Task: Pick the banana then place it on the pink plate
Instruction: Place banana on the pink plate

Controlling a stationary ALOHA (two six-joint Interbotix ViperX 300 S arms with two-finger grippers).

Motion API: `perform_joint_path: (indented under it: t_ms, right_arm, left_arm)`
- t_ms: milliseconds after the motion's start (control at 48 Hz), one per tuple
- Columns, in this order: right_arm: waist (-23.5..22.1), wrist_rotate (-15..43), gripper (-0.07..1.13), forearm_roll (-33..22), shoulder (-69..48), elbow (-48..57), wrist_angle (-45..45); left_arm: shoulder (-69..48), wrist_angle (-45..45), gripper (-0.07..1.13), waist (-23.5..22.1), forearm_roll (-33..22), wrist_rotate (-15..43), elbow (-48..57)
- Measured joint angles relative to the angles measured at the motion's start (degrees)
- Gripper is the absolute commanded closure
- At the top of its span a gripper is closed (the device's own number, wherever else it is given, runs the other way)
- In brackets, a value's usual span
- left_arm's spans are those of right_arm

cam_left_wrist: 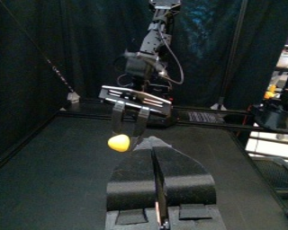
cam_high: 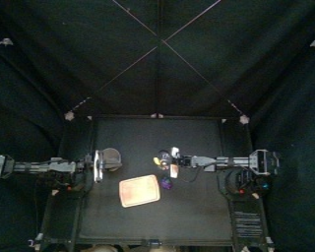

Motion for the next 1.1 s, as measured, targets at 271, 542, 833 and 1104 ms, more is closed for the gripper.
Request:
perform_joint_path:
  t_ms: [271, 542, 833, 1104]
  right_arm:
    - [-0.09, 0.09, 0.48, 1.76, 10.72, -9.58, -18.11]
    - [0.00, -0.18, 0.48, 6.33, 24.70, -24.26, -25.40]
    - [0.09, 0.00, 0.48, 7.91, 35.07, -39.64, -24.96]
    - [0.62, 0.26, 0.39, 10.28, 41.13, -50.36, -20.39]
  left_arm:
    - [-0.09, -0.09, 1.01, -0.18, 0.00, 0.00, -0.97]
    - [-0.09, -0.18, 1.01, -0.18, 0.09, 0.09, -0.97]
    - [0.00, -0.18, 1.01, -0.26, 0.00, 0.09, -0.97]
    - [-0.09, -0.18, 1.01, -0.09, 0.00, 0.00, -0.97]
